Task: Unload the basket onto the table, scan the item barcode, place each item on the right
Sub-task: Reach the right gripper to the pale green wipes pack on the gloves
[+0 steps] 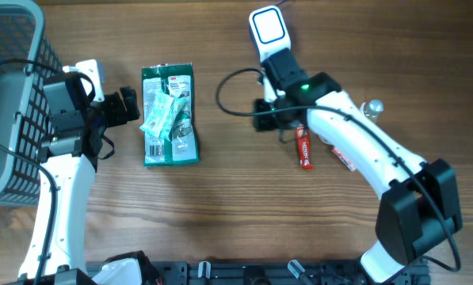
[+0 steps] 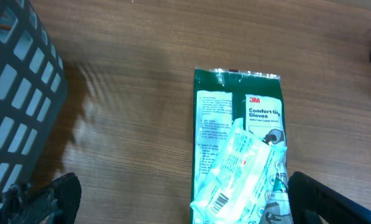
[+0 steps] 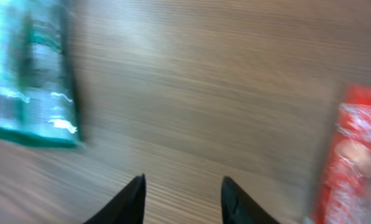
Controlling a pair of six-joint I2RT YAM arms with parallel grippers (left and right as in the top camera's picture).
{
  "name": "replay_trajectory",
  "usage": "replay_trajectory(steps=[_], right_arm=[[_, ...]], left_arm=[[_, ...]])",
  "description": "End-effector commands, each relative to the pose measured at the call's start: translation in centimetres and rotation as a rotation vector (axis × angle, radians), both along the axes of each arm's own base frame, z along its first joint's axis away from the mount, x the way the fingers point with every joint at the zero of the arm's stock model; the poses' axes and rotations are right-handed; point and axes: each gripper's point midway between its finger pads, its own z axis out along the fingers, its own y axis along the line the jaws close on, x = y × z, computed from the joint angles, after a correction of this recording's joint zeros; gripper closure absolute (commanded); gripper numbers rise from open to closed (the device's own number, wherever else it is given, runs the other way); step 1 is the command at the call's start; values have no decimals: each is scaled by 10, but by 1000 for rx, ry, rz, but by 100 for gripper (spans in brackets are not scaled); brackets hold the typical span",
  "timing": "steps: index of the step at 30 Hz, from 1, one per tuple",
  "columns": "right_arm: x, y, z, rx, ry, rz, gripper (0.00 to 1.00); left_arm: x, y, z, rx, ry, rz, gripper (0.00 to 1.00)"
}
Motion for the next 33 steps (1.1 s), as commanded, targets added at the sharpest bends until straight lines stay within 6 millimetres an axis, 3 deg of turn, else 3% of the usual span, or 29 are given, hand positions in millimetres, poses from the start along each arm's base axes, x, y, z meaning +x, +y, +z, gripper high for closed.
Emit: replay_trajectory(steps=[1,2,4,6,7,8,13,14,15,16,17,25,28,32,33], right_arm=[[-1,69,24,197,-73,62,48],[3,85,30,240,-113,65,41],[9,122,39,340,-181,62,38],[11,144,38,379,-229,91,30],[12,153,30,384,-229,77,20],[11,162,21,392,-220,75,0],[15,174,-21,382,-184,65,0],[17,177,-28,386,-187,65,7],[20,180,-36,392,-188,61,33],[22,183,-40,405,-188,48,45],[26,186,-43,413,-197,39,48],[36,207,-73,492,-210,-12,47],[37,207,-82,481,-204,-78,55],[35,210,-92,450,-232,-109,55],[34,211,-93,449,-233,-106,61]], left_arm=[[2,1,3,4,-7,-4,0],[2,1,3,4,-7,-4,0],[2,1,3,4,-7,-4,0],[2,1,3,4,-7,-4,0],[2,1,3,4,-7,-4,0],[2,1,3,4,-7,-4,0],[2,1,3,4,-7,-4,0],[2,1,3,4,-7,-4,0],[2,1,3,4,-7,-4,0],[2,1,3,4,-7,-4,0],[2,1,3,4,-7,-4,0],[2,1,3,4,-7,-4,0],[2,1,3,4,-7,-4,0],[2,1,3,4,-7,-4,0],[2,1,3,4,-7,-4,0]])
